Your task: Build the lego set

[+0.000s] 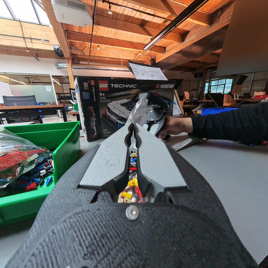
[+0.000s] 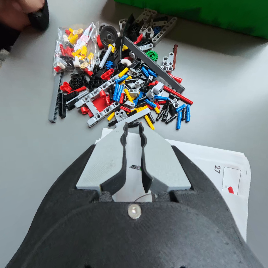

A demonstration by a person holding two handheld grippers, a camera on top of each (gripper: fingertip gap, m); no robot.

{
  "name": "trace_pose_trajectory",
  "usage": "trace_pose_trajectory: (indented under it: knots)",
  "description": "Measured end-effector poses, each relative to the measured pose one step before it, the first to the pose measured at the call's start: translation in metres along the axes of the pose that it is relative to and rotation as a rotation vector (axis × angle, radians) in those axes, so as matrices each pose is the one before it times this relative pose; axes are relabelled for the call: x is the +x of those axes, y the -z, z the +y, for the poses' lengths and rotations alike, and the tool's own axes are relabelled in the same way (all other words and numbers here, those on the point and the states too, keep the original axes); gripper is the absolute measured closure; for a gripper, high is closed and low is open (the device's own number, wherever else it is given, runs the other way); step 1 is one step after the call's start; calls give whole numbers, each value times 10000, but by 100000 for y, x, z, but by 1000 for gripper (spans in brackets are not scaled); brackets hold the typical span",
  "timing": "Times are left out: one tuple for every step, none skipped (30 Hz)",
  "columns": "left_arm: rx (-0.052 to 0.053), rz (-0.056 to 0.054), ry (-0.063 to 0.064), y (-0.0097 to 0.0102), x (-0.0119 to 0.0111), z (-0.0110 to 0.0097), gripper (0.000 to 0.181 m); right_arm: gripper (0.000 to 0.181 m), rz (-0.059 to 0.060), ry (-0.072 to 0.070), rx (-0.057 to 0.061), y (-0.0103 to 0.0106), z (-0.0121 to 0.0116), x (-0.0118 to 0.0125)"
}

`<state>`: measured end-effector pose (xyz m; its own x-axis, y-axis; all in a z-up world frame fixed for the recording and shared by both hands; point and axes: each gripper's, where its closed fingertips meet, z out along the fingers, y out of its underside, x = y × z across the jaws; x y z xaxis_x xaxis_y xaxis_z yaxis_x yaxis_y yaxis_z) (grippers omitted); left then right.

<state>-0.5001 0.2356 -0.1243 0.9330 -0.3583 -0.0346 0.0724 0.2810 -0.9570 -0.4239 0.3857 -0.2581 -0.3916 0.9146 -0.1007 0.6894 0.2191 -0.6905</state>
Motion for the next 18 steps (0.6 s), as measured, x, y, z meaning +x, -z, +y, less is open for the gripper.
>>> trace_pose_trajectory:
  knots:
    - [26,1,52,29,-52,-37,181,169,63,-89,255,604,-249,-254]
    - [13,-8,70,19,-90,-23,181,169,100,-117,319,797,-270,-308]
    - [-4,-11,77,10,-88,7,181,169,92,-137,372,895,-232,-416]
    - [-11,-28,67,-10,-116,12,181,170,90,-166,358,905,-104,-497]
    - [-18,-29,56,-23,-88,15,181,170,154,-181,229,856,153,-469]
    - [-36,-13,54,-45,-81,51,181,170,222,-144,151,789,339,-447]
    - [-79,25,74,-94,-52,92,181,170,217,-85,153,730,394,-534]
    - [-104,36,112,-122,-60,127,181,168,135,-26,176,681,367,-716]
    - [-85,27,248,-145,-78,105,181,164,74,-5,209,630,253,-818]
    - [-135,78,486,-204,-4,155,181,160,27,4,206,614,119,-865]
    - [-110,210,796,-300,236,99,181,155,17,1,123,597,20,-866]
    - [2,424,888,-405,720,-84,181,149,44,-13,83,625,-153,-804]
    - [-27,390,737,-534,908,-38,181,146,-21,-28,193,636,-480,-956]
    - [-77,337,457,-676,1146,82,181,140,-158,-78,306,600,-749,-1245]
    - [-201,362,165,-842,1468,356,181,131,-255,-85,315,482,-781,-1501]
    - [-329,409,-76,-961,1750,618,181,124,-241,-3,171,359,-534,-1577]
    - [-352,336,-129,-1032,1745,726,181,118,-144,90,59,266,-277,-1532]
    - [-238,297,29,-995,1676,606,181,119,-127,142,123,212,-190,-1588]
